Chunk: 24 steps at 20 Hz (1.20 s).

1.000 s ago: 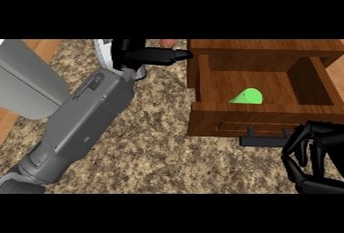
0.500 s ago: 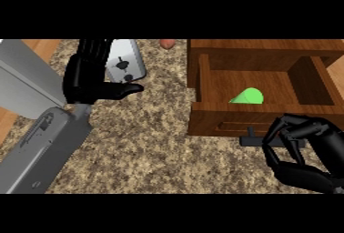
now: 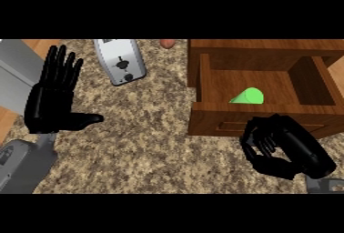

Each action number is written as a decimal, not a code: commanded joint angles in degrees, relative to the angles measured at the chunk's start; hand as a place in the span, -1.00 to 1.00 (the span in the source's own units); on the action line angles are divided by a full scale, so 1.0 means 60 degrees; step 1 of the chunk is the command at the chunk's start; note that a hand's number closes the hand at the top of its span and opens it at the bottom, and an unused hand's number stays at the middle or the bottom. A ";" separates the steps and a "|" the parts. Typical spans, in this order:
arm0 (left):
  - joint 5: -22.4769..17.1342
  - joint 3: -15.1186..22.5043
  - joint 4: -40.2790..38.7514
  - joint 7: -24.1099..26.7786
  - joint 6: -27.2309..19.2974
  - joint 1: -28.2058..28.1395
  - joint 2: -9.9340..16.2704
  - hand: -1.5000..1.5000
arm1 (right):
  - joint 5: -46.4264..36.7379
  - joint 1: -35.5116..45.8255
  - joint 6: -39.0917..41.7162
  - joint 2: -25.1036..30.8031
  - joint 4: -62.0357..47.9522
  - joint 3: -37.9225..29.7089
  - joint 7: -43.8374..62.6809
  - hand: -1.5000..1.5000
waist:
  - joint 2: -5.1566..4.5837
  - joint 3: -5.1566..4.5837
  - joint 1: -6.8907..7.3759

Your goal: Pick up the cup, place it into the drawer and close the drawer

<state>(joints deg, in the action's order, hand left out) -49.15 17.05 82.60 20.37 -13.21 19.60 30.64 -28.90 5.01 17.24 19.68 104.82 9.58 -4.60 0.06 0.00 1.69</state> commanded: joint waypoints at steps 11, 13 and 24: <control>-0.0200 -0.1751 0.0554 -0.0079 0.2006 -0.2085 0.0613 -1.00 | -0.3184 0.2091 -0.2067 -0.1143 -0.5625 0.0876 -0.1313 -1.00 | -0.0026 0.0001 -0.0137; 0.0338 -0.1617 0.0584 0.0143 0.1816 -0.2175 0.0127 -1.00 | -0.3432 0.2627 -0.1983 -0.1612 -0.6041 0.0951 -0.0876 -1.00 | -0.0022 0.0000 -0.0176; 0.0541 -0.2411 0.0225 0.0253 0.3124 -0.2646 0.0004 -1.00 | -0.2846 0.5915 -0.2792 -0.1397 -1.2159 -0.1131 -0.3681 -1.00 | -0.0076 0.0007 -0.0061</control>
<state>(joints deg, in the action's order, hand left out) -47.12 3.58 84.43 21.41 3.97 4.14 31.49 -46.46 35.44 1.64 11.04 42.71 5.86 -22.79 -0.05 -0.08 1.36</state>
